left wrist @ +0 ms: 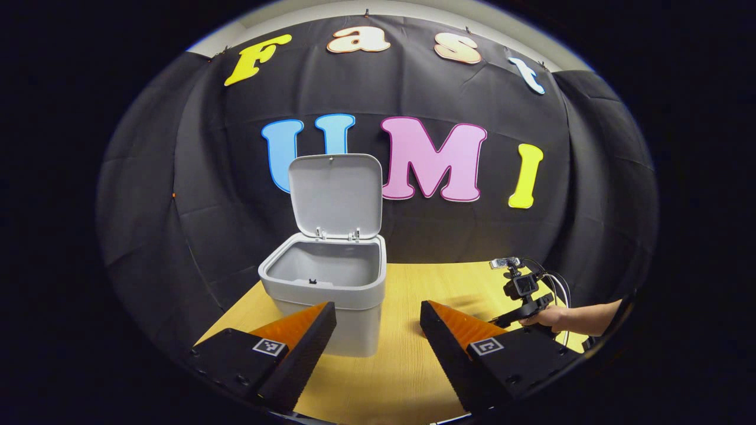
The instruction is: Press the lid of the desktop garbage bin to open it, pick up the crumpled paper on the desktop and throw it into the bin, then pick up the pop can on the desktop and drop it into the bin, and finally close the garbage bin lid.
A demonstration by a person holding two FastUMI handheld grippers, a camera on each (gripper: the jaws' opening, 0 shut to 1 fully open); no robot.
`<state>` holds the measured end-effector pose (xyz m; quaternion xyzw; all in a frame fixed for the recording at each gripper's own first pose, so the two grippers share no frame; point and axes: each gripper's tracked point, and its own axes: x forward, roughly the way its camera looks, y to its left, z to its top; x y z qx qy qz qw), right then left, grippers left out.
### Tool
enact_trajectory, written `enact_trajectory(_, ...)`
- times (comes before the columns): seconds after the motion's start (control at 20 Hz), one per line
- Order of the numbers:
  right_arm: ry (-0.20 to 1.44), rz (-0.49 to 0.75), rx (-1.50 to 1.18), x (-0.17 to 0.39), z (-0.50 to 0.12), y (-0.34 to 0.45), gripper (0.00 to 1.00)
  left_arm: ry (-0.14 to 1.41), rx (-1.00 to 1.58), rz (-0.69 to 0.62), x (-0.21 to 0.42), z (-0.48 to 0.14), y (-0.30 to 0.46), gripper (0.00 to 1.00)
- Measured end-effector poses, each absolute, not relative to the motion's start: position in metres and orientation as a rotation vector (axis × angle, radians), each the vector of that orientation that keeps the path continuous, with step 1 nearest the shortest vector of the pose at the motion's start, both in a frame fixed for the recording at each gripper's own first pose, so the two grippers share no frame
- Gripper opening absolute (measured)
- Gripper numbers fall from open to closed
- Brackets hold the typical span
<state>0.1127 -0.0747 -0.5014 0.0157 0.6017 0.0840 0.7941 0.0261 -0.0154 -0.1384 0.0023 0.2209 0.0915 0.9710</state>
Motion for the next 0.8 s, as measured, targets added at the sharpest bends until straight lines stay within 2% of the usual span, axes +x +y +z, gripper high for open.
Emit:
enact_trajectory(0.05, 1.292, 0.197, 0.016, 0.111, -0.502, -0.074, 0.41, 0.440, 0.002, 0.185, 0.028, -0.137, -0.016, 0.97)
enact_trajectory(0.1, 1.291, 0.201, -0.007, 0.109, -0.503, -0.074, 0.57, 0.435, 0.000, 0.181, 0.030, -0.136, -0.018, 0.97)
enact_trajectory(0.15, 1.287, 0.205, -0.018, 0.107, -0.501, -0.072, 0.36, 0.437, 0.000, 0.176, 0.031, -0.139, -0.020, 0.97)
enact_trajectory(0.2, 1.281, 0.206, -0.022, 0.107, -0.498, -0.072, 0.34, 0.441, 0.005, 0.171, 0.031, -0.140, -0.021, 0.97)
enact_trajectory(0.25, 1.270, 0.203, -0.021, 0.109, -0.494, -0.072, 0.48, 0.442, 0.010, 0.165, 0.030, -0.140, -0.022, 0.97)
enact_trajectory(0.5, 1.163, 0.198, 0.016, 0.122, -0.434, -0.067, 0.47, 0.438, 0.014, 0.125, 0.027, -0.139, -0.022, 0.97)
enact_trajectory(0.8, 0.973, 0.313, 0.069, 0.150, -0.321, -0.023, 0.48, 0.419, 0.005, 0.098, 0.026, -0.140, -0.006, 0.97)
